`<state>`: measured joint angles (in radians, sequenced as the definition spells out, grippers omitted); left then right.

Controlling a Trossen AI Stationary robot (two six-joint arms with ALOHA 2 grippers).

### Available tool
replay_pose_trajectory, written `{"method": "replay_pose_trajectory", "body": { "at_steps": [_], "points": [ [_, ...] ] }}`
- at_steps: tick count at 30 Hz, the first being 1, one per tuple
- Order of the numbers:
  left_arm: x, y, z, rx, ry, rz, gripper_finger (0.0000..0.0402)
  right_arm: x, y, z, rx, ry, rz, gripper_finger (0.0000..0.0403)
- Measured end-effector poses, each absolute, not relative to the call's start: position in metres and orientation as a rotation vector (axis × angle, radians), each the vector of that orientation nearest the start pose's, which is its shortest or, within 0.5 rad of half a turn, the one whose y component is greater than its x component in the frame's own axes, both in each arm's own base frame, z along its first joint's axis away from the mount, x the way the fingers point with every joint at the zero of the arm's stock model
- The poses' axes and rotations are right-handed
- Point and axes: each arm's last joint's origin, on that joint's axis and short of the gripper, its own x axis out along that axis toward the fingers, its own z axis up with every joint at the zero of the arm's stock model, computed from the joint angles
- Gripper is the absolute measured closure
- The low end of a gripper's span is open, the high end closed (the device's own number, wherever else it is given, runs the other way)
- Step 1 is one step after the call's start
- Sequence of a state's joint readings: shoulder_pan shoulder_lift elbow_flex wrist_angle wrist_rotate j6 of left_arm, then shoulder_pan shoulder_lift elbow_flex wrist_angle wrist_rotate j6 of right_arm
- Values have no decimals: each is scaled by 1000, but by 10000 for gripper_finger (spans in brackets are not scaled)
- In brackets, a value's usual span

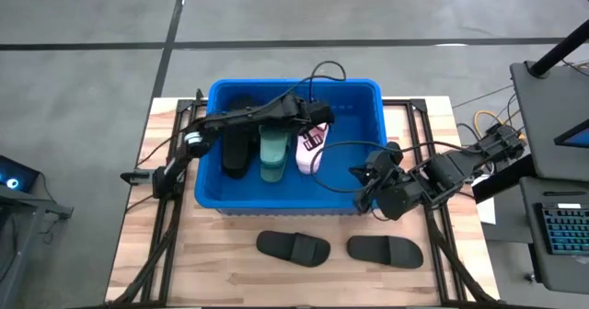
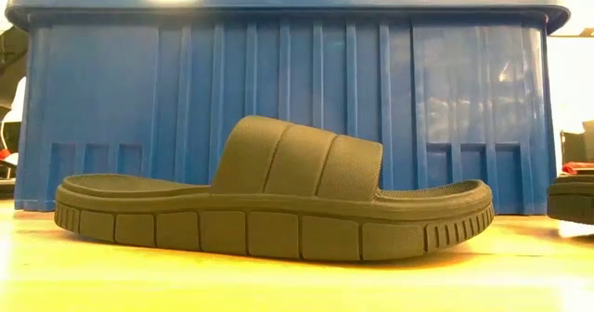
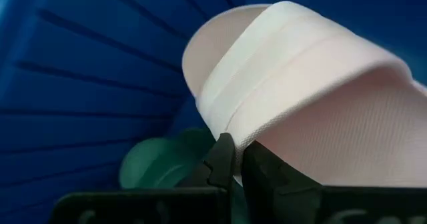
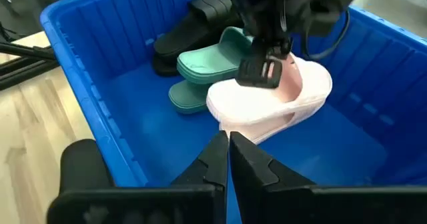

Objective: Pick and place slides into bin
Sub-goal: Put the pink slipper into the blue bin

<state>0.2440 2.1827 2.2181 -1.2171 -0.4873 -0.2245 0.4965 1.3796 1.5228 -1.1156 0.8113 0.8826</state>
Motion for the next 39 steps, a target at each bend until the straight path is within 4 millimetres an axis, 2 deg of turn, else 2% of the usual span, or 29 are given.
{"method": "replay_pose_trajectory", "body": {
  "at_steps": [4, 8, 27, 39],
  "points": [
    [438, 128, 289, -84, 1116, 838, 401, 233, 102, 384, 239, 568, -585, 394],
    [438, 131, 288, -82, 1085, 911, 401, 233, 103, 384, 238, 570, -586, 394],
    [432, 143, 286, -91, 1101, 943, 401, 235, 104, 382, 226, 582, -580, 394],
    [432, 142, 283, -105, 1115, 924, 401, 235, 104, 382, 232, 581, -582, 394]
  ]
}}
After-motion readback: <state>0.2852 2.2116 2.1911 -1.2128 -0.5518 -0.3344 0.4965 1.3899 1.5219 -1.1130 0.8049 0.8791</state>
